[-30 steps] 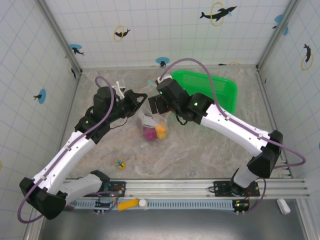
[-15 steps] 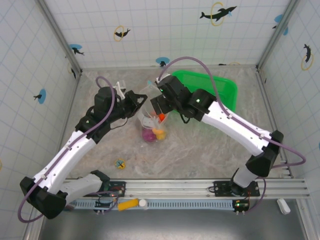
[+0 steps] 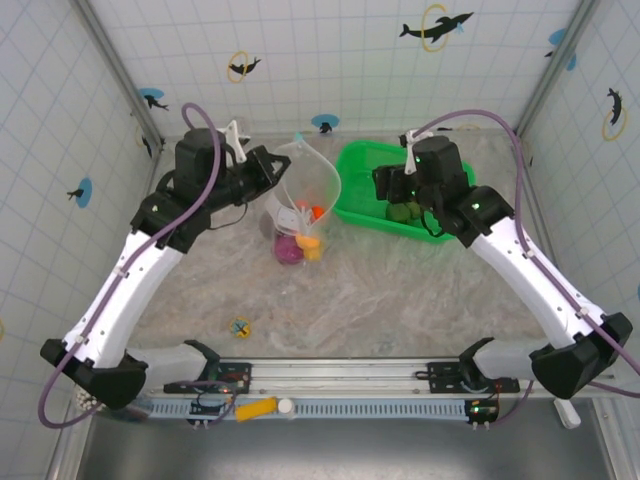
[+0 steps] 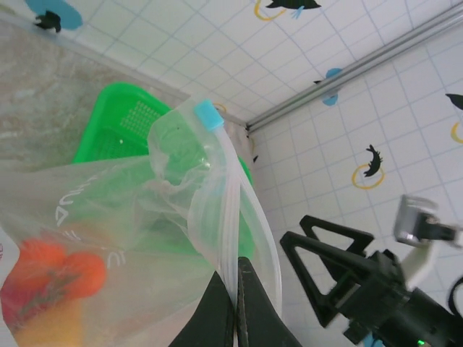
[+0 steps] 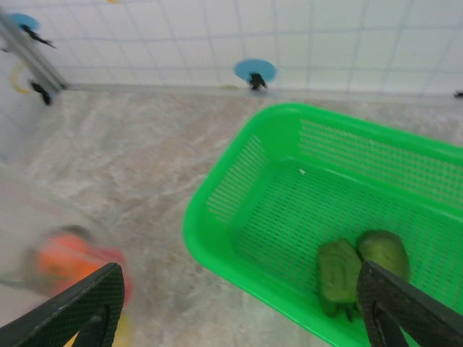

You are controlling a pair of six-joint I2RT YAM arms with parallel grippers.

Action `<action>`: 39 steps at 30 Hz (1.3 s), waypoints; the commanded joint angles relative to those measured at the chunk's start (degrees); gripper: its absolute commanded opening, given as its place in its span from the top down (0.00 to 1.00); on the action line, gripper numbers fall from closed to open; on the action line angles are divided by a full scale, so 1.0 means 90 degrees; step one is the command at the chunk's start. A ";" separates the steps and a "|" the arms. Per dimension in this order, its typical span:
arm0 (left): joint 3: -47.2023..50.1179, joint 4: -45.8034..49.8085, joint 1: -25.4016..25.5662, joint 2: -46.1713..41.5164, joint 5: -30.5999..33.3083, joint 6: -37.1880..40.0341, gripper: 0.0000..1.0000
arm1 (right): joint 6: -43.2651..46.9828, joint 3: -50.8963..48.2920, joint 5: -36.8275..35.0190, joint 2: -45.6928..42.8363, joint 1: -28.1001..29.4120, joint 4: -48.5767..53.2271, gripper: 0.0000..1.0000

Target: Place the food in the zip-top bag and seal the zipper

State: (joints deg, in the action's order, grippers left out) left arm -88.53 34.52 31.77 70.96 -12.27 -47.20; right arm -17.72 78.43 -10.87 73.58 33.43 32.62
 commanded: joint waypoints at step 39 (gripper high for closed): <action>0.2260 -0.2365 0.0251 0.0924 -0.2447 -0.0185 1.00 | -0.1341 0.0133 0.0658 0.4482 -0.2338 -0.0988 0.29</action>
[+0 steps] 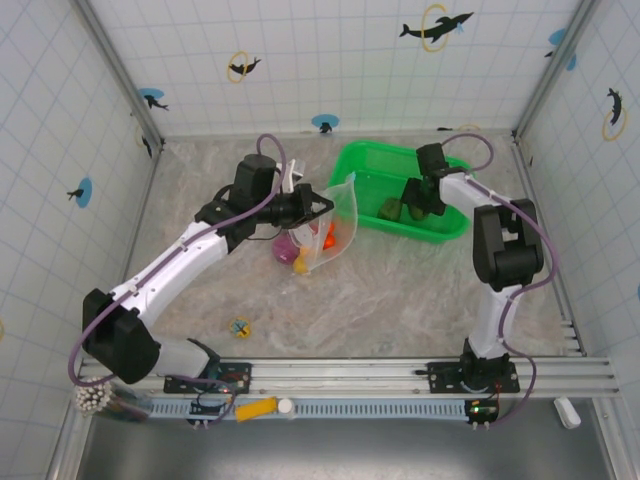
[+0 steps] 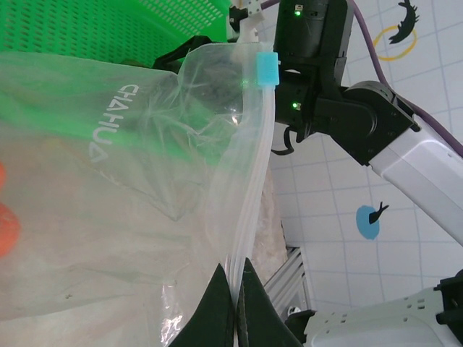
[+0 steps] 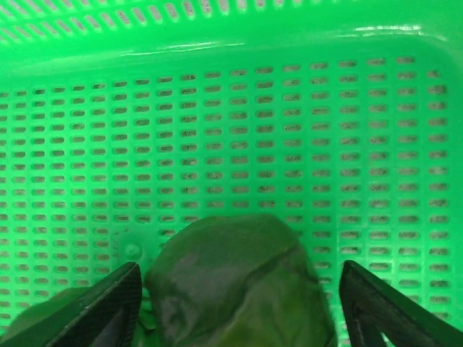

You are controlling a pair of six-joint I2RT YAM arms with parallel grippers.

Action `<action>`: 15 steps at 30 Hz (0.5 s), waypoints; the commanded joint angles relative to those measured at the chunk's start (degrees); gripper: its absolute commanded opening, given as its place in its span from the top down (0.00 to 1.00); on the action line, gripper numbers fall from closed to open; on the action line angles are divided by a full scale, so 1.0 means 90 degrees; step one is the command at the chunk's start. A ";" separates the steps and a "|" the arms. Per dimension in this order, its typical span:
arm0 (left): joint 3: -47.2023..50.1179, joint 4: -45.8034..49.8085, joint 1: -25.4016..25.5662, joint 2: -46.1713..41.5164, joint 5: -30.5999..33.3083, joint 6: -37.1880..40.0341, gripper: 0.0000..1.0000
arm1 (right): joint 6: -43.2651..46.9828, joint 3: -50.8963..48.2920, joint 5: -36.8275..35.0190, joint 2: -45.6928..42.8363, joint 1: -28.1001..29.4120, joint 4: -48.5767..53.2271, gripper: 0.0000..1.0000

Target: Place the food in the zip-top bag and seal the zipper

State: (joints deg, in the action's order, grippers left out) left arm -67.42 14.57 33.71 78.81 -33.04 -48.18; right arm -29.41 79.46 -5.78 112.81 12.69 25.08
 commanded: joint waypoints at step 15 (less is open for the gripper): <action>-0.0097 -0.0173 0.0052 0.0005 -0.0127 -0.0183 1.00 | -0.0102 -0.0284 0.0176 0.0122 -0.0209 -0.0314 0.28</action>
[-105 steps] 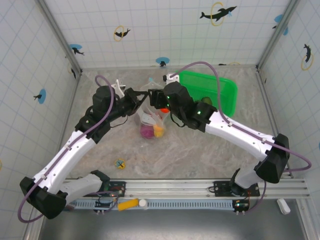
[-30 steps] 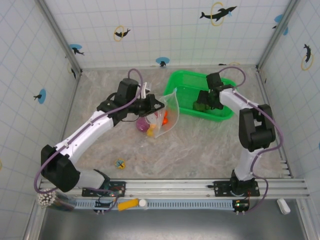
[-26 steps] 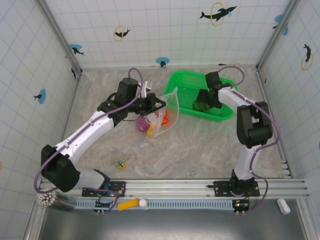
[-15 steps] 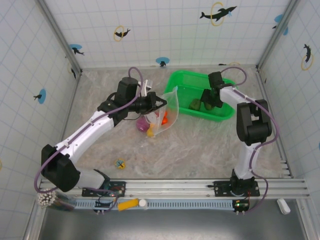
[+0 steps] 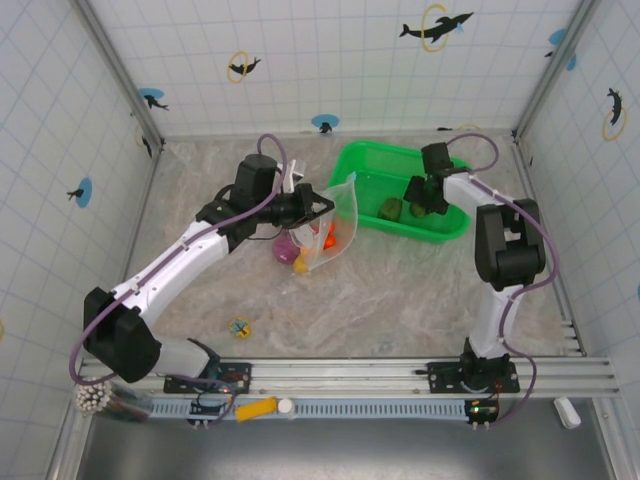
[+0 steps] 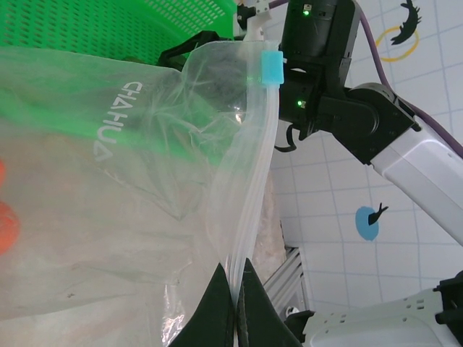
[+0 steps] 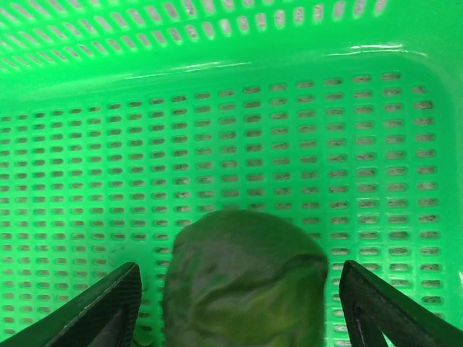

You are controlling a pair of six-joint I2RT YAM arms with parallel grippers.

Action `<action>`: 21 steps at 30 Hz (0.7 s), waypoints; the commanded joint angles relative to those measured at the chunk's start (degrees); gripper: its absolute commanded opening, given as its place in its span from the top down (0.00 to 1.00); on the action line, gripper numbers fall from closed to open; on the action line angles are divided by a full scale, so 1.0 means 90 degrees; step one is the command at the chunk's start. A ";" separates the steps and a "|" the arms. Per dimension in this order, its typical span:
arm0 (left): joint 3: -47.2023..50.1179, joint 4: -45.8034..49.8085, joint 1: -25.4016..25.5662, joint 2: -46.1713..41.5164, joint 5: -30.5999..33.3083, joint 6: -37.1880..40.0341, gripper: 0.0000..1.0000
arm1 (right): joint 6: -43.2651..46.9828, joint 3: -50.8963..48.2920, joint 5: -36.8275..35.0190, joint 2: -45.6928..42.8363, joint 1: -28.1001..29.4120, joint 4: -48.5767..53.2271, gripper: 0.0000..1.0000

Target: Place the food in the zip-top bag and seal the zipper

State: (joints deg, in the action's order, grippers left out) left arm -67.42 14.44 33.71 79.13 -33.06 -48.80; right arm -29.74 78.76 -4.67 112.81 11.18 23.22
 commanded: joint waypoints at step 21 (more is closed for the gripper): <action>-0.0659 0.0243 0.0038 -0.0255 0.0277 -0.0144 1.00 | 0.0249 -0.0268 -0.0524 -0.1800 0.0381 -0.0080 0.52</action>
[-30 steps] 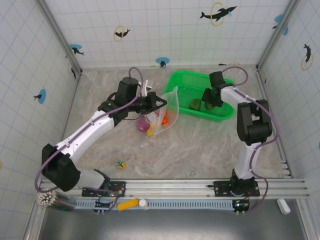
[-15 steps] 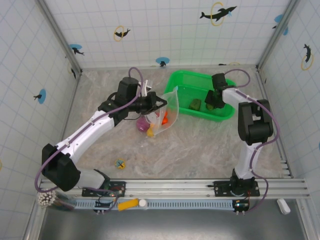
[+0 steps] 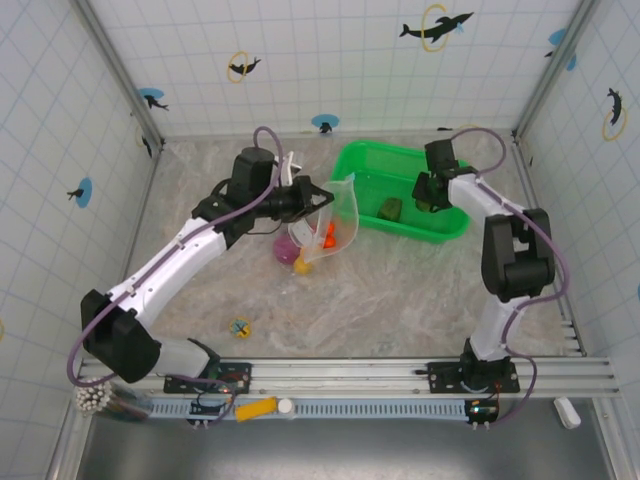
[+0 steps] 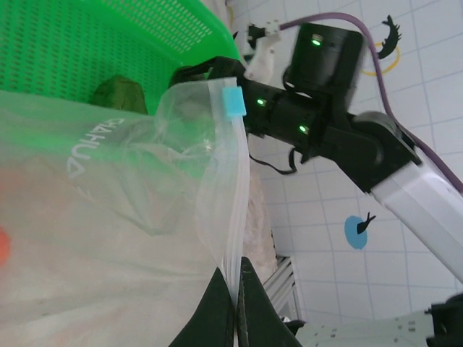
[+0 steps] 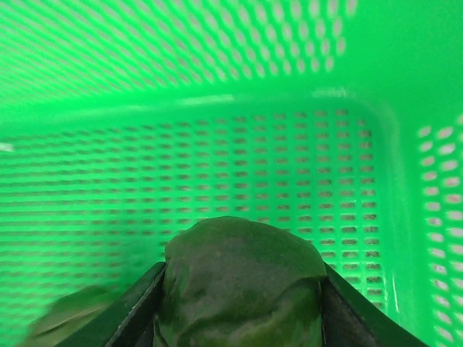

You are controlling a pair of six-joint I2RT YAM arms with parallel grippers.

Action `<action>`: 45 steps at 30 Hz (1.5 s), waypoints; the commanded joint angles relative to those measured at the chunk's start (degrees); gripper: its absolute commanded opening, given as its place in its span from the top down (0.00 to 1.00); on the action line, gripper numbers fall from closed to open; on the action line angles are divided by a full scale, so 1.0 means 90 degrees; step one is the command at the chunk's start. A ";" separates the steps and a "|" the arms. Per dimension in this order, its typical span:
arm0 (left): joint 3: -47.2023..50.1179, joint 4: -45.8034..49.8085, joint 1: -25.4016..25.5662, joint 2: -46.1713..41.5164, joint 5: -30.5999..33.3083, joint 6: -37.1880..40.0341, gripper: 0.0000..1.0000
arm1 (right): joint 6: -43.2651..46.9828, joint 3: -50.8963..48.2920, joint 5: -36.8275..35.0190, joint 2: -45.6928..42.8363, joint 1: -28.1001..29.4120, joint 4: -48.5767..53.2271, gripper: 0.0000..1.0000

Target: Place the food in the zip-top bag and seal the zipper

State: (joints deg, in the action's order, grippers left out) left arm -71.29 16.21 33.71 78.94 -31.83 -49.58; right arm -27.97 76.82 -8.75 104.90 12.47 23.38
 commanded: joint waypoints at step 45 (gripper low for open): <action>0.1251 -0.0664 0.0087 -0.1887 0.1391 -0.1708 1.00 | 0.0479 -0.1685 -0.1306 -0.3409 0.5098 -0.1780 0.48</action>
State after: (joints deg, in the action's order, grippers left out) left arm -59.27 12.53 34.15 62.59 -19.92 -64.58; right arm -24.40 58.98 -15.53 72.58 57.78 7.16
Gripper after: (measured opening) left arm 0.041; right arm 0.513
